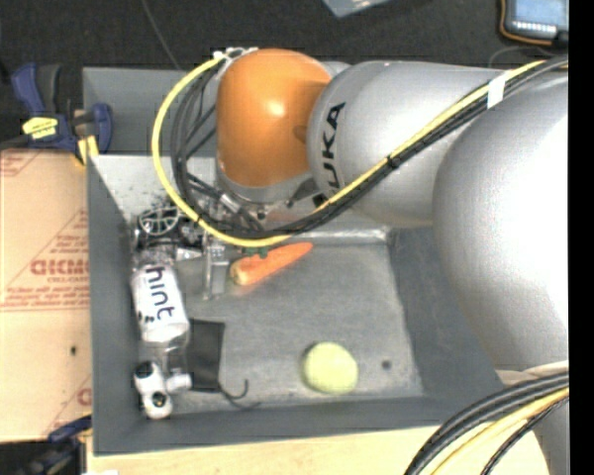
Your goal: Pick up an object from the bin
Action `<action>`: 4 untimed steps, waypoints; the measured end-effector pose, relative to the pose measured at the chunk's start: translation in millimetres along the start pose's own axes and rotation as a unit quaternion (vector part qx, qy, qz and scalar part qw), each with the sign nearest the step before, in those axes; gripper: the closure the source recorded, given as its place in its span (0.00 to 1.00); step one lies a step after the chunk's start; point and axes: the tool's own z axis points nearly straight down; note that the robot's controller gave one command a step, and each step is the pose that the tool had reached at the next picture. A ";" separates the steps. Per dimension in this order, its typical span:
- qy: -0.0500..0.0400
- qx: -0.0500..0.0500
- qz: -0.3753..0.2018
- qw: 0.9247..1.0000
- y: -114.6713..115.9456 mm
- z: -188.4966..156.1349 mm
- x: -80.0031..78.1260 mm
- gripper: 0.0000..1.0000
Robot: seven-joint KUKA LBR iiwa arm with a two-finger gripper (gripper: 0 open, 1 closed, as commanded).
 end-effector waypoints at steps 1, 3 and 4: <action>-0.004 -0.001 0.002 1.000 -0.8 -5.3 -1.8 0.00; -0.006 -0.002 0.072 0.997 -29.4 29.5 -15.4 0.00; -0.004 -0.001 0.055 0.998 -46.1 49.4 -22.3 0.00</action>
Offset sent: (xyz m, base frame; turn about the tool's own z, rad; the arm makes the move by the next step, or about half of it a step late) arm 0.0154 -0.0300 -0.0231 0.1287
